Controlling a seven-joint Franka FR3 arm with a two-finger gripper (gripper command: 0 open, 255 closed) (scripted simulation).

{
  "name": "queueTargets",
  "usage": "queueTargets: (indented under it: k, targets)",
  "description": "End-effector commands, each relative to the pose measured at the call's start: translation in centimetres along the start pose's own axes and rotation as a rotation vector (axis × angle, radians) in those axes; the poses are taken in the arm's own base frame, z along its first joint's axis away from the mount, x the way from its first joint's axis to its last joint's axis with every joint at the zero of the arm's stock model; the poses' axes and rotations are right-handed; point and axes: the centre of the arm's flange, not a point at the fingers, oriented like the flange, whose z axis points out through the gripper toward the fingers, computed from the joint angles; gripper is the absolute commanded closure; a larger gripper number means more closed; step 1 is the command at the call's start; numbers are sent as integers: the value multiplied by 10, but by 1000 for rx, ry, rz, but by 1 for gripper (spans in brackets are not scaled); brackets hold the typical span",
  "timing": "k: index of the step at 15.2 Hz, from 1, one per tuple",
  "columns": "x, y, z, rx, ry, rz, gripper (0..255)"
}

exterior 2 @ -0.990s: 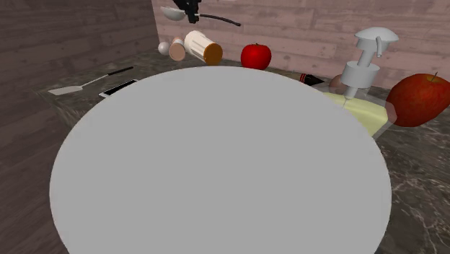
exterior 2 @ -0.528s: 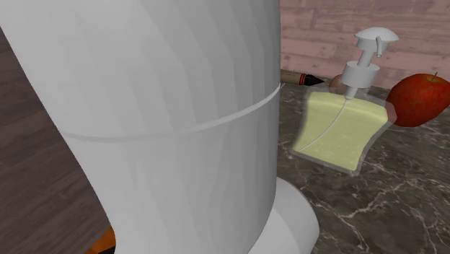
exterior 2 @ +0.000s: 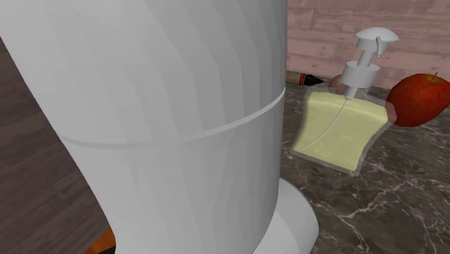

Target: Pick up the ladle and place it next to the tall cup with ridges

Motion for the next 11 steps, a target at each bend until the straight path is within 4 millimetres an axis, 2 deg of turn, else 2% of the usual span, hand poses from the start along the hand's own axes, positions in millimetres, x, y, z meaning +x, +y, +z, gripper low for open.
queueTargets:
  k: [1, 11]
  targets:
    - [0, -2, 10, 0, 1, 0, 255]
    - [-1, -15, 61, 0, 1, 0, 255]
